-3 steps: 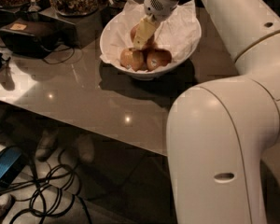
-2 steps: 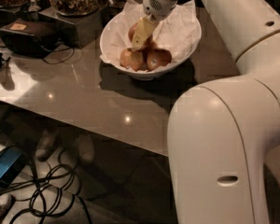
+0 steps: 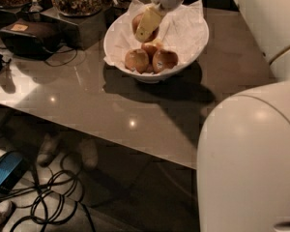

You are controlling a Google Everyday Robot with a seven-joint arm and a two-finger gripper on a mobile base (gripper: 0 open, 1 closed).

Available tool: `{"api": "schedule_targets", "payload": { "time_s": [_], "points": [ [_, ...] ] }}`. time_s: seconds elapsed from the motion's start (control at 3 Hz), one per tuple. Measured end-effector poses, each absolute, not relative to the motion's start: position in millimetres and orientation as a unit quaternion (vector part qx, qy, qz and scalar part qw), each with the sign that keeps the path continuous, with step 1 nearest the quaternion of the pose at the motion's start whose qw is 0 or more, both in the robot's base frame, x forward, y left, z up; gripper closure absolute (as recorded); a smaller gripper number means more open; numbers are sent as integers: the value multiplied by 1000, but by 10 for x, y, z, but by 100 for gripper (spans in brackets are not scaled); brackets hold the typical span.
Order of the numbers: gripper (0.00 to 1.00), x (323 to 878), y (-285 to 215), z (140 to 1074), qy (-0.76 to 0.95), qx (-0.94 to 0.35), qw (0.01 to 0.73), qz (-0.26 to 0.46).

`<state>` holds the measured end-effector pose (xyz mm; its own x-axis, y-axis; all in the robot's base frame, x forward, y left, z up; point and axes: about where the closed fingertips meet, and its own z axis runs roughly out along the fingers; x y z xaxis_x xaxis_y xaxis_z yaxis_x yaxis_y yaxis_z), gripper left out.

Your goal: Pick apple from white bowl

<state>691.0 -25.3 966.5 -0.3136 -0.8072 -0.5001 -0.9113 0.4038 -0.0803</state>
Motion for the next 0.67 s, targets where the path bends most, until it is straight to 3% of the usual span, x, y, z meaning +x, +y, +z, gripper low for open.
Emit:
{"api": "schedule_targets", "payload": {
  "time_s": [0.67],
  "points": [
    [100, 6557, -132, 10108, 771, -568, 266, 110]
  ]
}}
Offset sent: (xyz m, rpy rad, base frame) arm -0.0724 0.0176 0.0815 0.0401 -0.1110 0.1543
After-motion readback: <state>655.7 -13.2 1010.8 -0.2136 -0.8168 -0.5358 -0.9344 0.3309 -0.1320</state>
